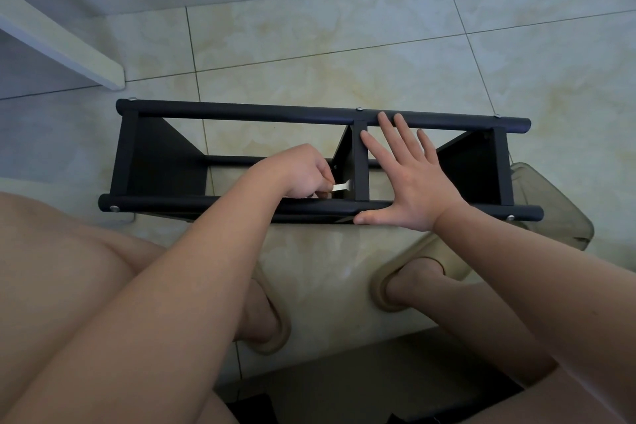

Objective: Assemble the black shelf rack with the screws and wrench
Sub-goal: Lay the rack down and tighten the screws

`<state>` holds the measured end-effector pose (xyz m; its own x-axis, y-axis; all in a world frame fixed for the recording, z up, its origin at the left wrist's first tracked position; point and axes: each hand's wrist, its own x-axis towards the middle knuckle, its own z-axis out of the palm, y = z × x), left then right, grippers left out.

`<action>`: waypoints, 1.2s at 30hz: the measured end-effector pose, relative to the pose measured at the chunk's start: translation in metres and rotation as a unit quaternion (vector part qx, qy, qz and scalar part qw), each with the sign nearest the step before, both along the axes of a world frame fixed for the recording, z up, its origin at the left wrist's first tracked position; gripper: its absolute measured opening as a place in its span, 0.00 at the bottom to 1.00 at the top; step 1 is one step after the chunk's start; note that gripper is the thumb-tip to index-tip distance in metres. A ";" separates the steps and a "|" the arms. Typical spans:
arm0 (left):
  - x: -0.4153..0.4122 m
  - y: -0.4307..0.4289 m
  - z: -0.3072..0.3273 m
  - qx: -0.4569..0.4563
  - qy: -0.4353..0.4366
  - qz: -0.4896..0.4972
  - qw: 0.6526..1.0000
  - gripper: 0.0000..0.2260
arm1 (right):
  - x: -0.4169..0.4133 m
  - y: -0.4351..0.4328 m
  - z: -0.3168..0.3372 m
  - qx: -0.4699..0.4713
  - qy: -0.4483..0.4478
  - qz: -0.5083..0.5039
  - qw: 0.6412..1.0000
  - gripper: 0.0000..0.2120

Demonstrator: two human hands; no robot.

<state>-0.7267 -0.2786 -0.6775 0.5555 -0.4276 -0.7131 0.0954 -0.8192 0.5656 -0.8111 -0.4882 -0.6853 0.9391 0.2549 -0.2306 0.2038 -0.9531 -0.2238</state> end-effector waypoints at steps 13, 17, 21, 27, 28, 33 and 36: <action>-0.003 -0.017 -0.001 -0.123 0.070 0.209 0.968 0.05 | 0.000 -0.001 -0.001 0.004 0.001 0.001 1.000 0.61; -0.006 -0.022 -0.003 -0.128 0.044 0.258 0.957 0.05 | 0.000 -0.001 -0.002 0.004 -0.003 0.001 1.000 0.61; -0.007 -0.021 -0.005 -0.130 0.022 0.296 0.946 0.06 | 0.000 -0.002 -0.004 0.007 -0.008 0.001 1.000 0.61; -0.007 -0.023 -0.004 -0.127 0.054 0.327 0.935 0.05 | 0.000 -0.003 -0.005 0.011 -0.012 0.001 1.000 0.61; -0.007 -0.023 -0.004 -0.130 0.060 0.327 0.934 0.06 | 0.000 -0.003 -0.005 0.011 -0.012 0.000 1.000 0.61; -0.006 -0.023 -0.004 -0.127 0.070 0.329 0.933 0.06 | 0.001 -0.002 -0.005 0.008 -0.006 0.000 1.000 0.61; -0.004 -0.020 -0.003 -0.125 0.080 0.331 0.932 0.05 | 0.001 -0.002 -0.004 0.010 -0.004 -0.001 1.000 0.61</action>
